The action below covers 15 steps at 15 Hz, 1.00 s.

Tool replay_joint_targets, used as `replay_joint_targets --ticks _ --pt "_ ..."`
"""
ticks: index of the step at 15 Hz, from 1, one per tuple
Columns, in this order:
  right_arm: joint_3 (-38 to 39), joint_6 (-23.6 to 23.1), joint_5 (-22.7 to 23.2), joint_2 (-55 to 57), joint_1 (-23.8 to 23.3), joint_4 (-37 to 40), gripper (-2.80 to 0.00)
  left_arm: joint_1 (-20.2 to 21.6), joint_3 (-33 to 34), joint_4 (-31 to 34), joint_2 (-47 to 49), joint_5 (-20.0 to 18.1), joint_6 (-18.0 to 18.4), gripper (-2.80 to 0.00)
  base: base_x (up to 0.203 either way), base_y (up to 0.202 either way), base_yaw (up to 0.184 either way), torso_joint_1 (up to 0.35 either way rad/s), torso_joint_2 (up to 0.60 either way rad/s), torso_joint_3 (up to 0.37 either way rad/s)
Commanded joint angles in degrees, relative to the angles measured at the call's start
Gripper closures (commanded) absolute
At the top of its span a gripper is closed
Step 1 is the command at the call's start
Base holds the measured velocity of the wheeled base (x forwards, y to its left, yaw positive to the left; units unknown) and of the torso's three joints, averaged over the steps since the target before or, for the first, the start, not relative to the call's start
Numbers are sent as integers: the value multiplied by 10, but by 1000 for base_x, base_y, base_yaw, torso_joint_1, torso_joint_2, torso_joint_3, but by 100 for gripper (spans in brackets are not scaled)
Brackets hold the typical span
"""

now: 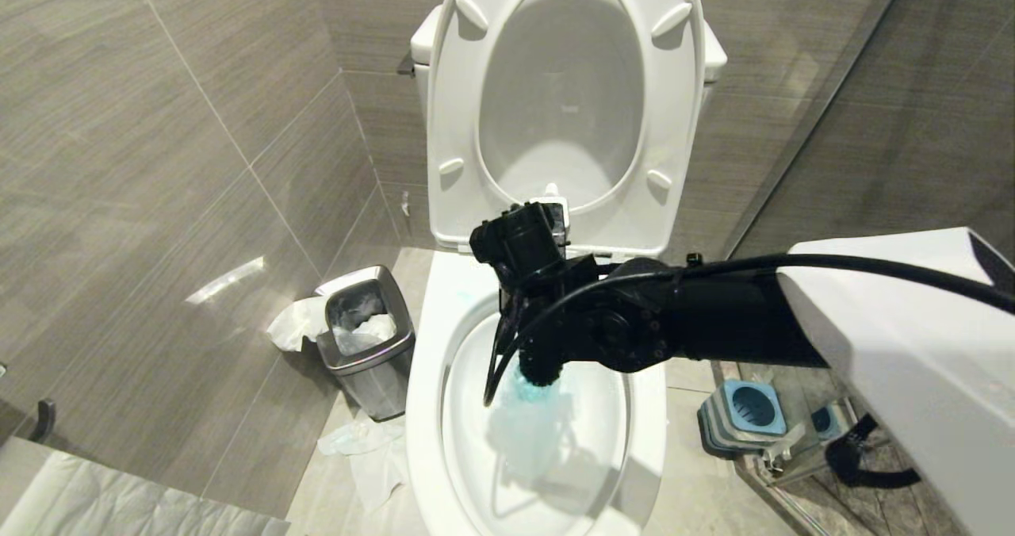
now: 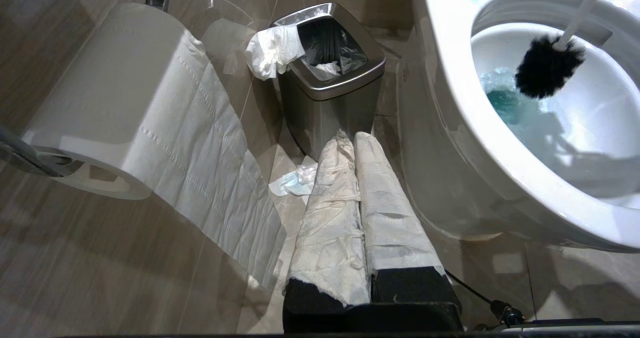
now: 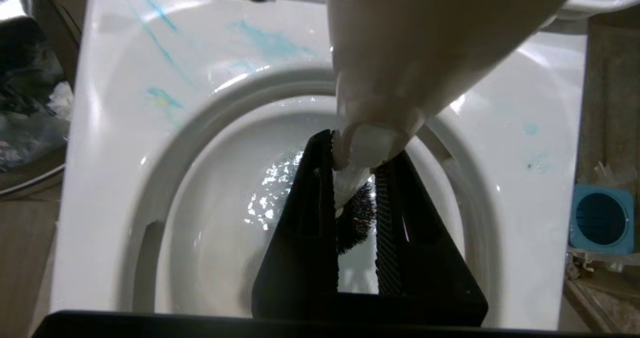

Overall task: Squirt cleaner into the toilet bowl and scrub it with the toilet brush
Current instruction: Scrub the toilet bowl

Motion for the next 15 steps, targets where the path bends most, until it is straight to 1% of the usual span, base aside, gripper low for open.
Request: replay_joint_targets --ticks 1,5,8,12,13,15 --pt "-12 -1 -5 47 0 -10 0 0 1 0 1 0 0 0 0 0 0 0 0 0" --pt "-14 -1 -7 57 0 -19 0 0 1 0 1 0 0 0 0 0 0 0 0 0" --pt "8 -1 -6 13 6 -18 0 0 1 0 1 0 0 0 0 0 0 0 0 0" --pt "111 -4 -1 -98 25 -16 0 0 1 0 1 0 0 0 0 0 0 0 0 0" --pt "146 -6 10 -127 27 -15 0 0 1 0 1 0 0 0 0 0 0 0 0 0" --pt "206 -19 50 -170 28 -18 0 0 1 0 1 0 0 0 0 0 0 0 0 0"
